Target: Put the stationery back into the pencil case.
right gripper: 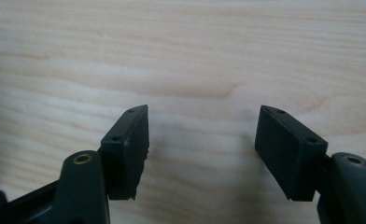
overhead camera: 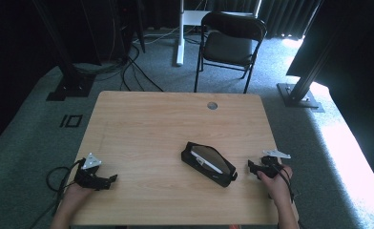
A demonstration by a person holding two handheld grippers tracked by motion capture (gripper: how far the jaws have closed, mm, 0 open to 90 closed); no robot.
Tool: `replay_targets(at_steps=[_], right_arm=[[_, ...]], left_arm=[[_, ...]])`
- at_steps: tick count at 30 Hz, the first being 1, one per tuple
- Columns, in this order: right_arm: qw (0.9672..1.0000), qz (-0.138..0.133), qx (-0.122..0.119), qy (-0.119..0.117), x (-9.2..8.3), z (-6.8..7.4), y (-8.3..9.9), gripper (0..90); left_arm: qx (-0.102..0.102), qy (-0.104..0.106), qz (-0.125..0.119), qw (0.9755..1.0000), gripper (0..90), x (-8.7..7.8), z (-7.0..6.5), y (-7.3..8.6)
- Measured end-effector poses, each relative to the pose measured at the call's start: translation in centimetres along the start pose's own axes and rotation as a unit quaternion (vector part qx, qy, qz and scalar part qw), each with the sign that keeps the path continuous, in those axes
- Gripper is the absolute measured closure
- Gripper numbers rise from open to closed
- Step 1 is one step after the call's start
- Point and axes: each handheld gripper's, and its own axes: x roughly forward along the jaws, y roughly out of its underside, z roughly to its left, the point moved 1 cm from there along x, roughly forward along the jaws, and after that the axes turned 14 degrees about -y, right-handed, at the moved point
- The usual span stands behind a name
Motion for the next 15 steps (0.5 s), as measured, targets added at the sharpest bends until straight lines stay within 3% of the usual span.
replay_targets(at_steps=[15], right_arm=[[0.9991, -0.029, 0.002, 0.03, -1.1, 0.7, 2.4, 27.1]], left_arm=[[0.001, 0.0, 0.0, 1.0, 2.2, 0.0, 0.0, 0.0]])
